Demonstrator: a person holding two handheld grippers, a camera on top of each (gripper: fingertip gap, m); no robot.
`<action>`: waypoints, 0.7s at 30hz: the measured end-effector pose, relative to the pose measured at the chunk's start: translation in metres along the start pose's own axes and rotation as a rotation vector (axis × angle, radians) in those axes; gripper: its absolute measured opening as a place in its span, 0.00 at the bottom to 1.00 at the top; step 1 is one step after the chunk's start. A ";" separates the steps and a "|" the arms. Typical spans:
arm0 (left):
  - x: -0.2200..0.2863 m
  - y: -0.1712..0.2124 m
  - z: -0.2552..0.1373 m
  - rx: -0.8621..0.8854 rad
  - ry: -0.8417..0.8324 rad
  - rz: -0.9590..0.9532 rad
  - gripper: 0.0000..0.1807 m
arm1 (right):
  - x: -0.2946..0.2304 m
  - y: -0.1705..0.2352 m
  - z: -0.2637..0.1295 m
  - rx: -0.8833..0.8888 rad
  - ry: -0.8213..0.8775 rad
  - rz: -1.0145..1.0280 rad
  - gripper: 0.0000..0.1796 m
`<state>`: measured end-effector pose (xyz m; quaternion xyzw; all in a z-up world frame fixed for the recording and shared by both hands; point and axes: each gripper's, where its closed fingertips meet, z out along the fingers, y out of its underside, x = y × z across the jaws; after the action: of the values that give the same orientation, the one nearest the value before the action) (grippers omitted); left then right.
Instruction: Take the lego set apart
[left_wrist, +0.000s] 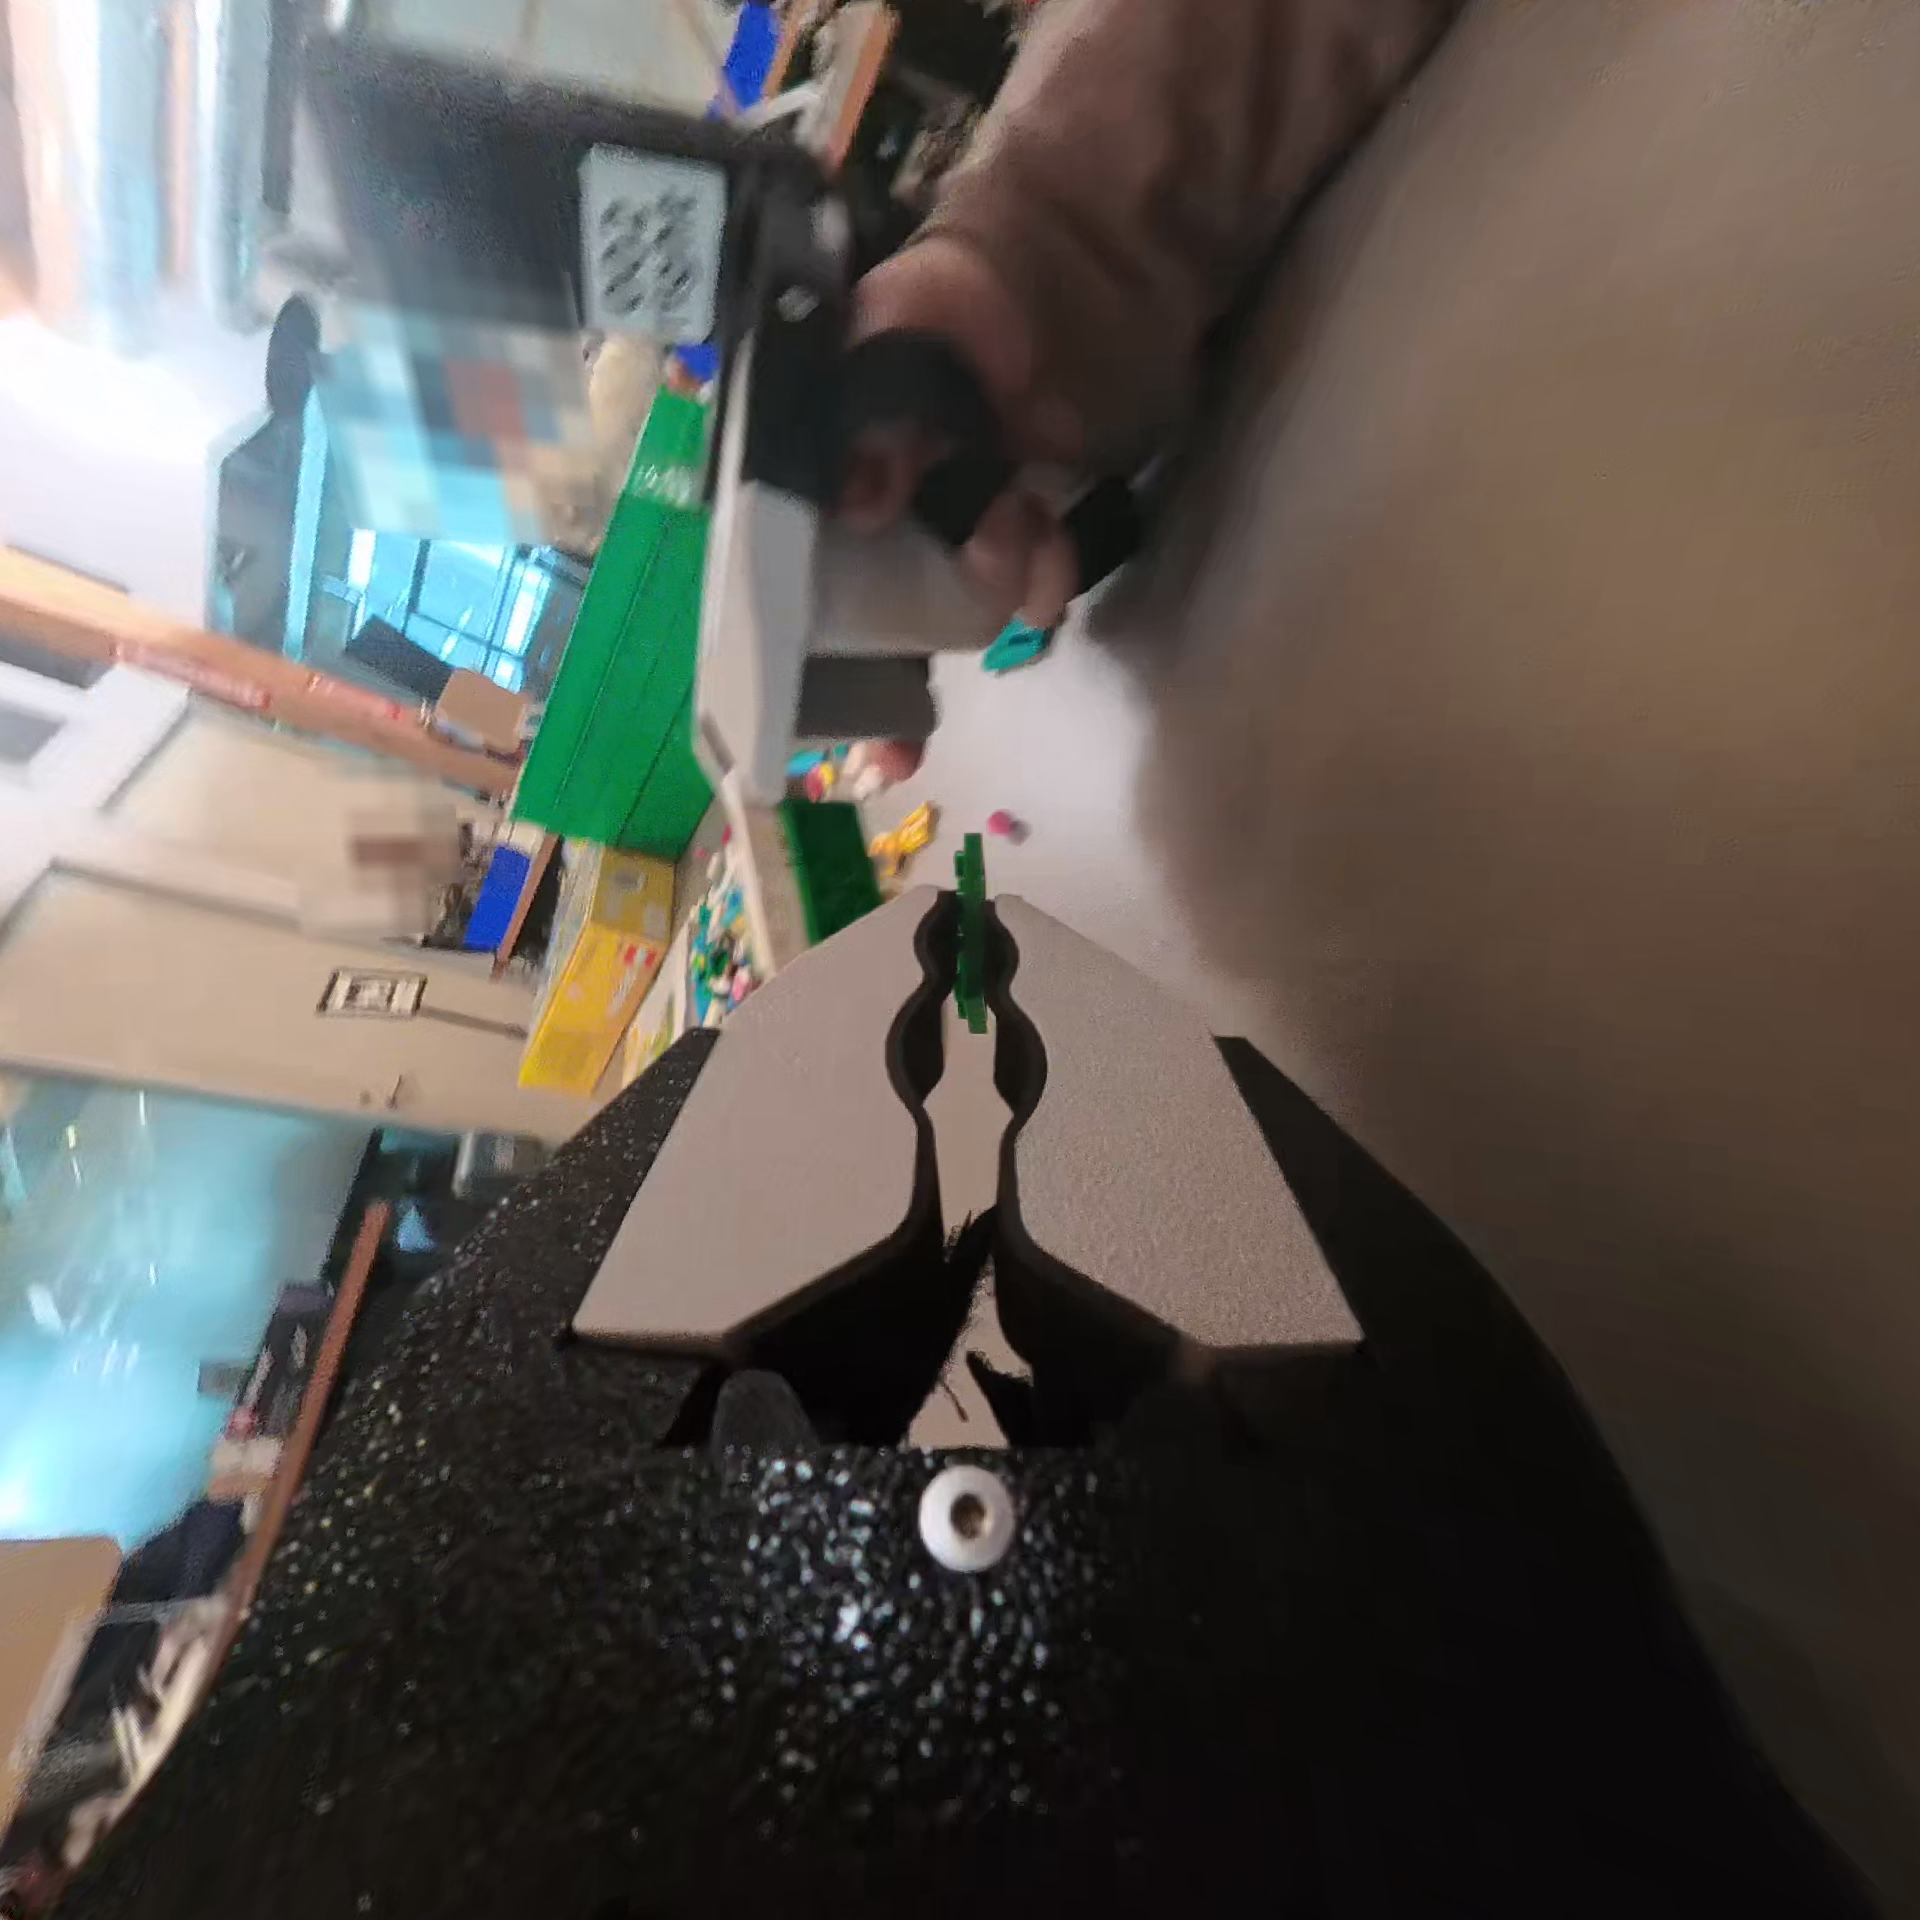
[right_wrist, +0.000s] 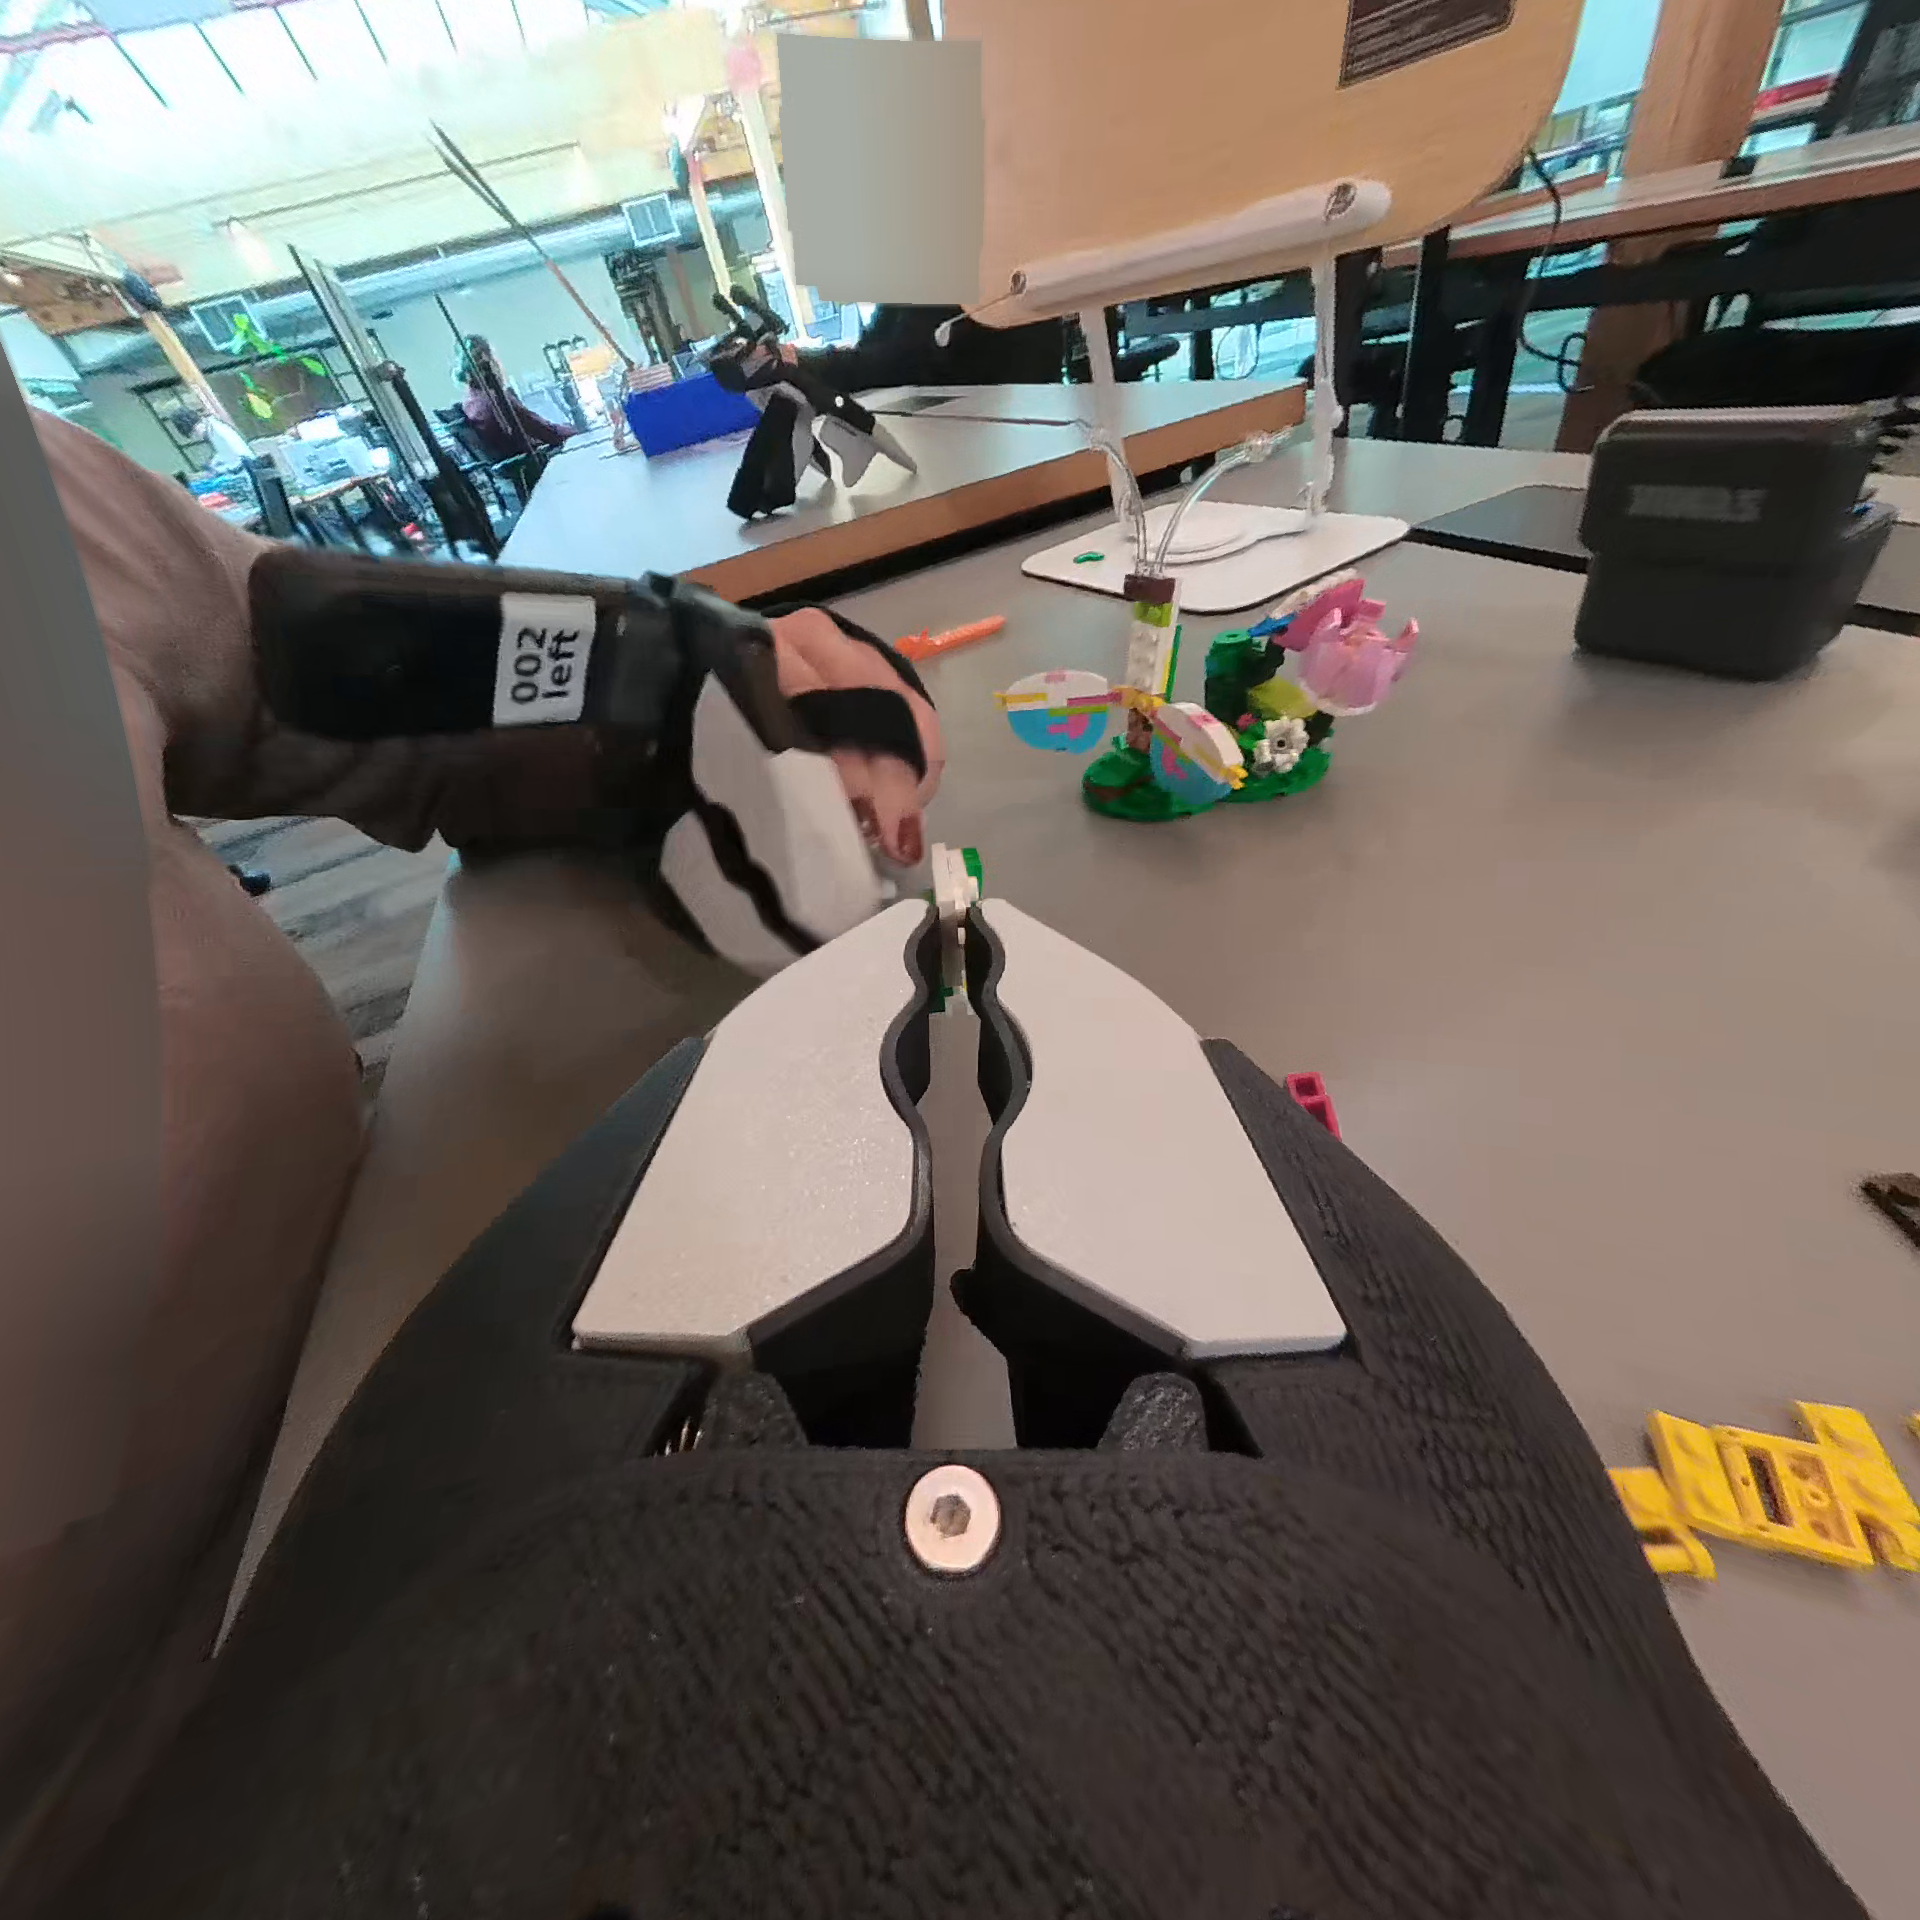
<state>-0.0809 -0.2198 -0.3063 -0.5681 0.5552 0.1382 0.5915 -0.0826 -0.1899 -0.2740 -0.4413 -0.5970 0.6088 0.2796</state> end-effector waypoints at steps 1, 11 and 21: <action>-0.005 0.005 -0.001 -0.010 -0.013 -0.046 0.02 | 0.001 0.001 0.000 -0.005 0.005 0.002 0.01; -0.023 0.005 -0.010 -0.029 -0.267 0.301 0.02 | -0.010 0.034 0.014 -0.261 0.131 -0.558 0.05; -0.010 -0.009 -0.008 -0.023 -0.304 0.582 0.02 | -0.028 0.015 0.019 -0.107 -0.006 -0.282 0.18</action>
<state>-0.0810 -0.2242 -0.2912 -0.3652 0.5980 0.3910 0.5967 -0.0830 -0.2254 -0.2850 -0.3654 -0.6856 0.5321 0.3366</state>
